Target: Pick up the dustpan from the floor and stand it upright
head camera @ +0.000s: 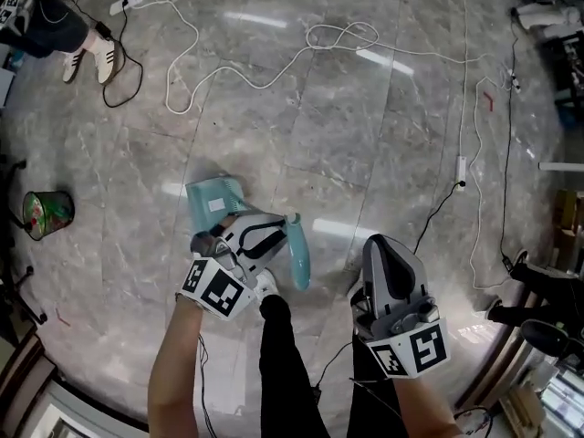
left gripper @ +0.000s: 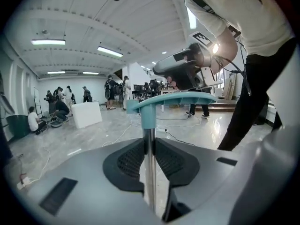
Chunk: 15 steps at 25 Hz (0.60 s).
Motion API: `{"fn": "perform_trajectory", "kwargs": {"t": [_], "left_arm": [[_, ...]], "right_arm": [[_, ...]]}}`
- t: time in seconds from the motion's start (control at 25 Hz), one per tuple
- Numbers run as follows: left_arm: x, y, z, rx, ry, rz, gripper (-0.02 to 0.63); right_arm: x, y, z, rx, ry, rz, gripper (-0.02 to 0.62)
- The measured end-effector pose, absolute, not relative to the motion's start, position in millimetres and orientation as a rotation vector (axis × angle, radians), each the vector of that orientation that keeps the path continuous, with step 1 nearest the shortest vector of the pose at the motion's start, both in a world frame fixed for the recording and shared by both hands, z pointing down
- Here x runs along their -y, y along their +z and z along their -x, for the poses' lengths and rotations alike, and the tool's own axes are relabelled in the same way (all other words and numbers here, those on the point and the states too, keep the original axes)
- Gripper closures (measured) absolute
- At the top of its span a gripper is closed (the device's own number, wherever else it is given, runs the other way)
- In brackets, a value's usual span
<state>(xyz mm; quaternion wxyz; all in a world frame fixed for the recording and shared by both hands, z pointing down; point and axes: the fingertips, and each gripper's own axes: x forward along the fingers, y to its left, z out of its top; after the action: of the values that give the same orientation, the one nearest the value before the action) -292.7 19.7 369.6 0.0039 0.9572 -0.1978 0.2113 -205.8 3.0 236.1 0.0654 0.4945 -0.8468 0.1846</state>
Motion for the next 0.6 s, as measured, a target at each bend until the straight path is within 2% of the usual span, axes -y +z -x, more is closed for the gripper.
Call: {"fn": "perform_trajectory", "kwargs": {"t": [0.24,0.6], "left_arm": [[-38.6,359.9,341.2,0.945,0.492,-3.008,0.526],[-44.0,357.5,360.0,1.048,0.447,-3.016,0.525]], "right_arm": [[-29.6,254.9,257.2,2.53,0.522,-1.384,0.577],[-32.8,260.1,294.7,2.527,0.537,-1.301,0.577]]}}
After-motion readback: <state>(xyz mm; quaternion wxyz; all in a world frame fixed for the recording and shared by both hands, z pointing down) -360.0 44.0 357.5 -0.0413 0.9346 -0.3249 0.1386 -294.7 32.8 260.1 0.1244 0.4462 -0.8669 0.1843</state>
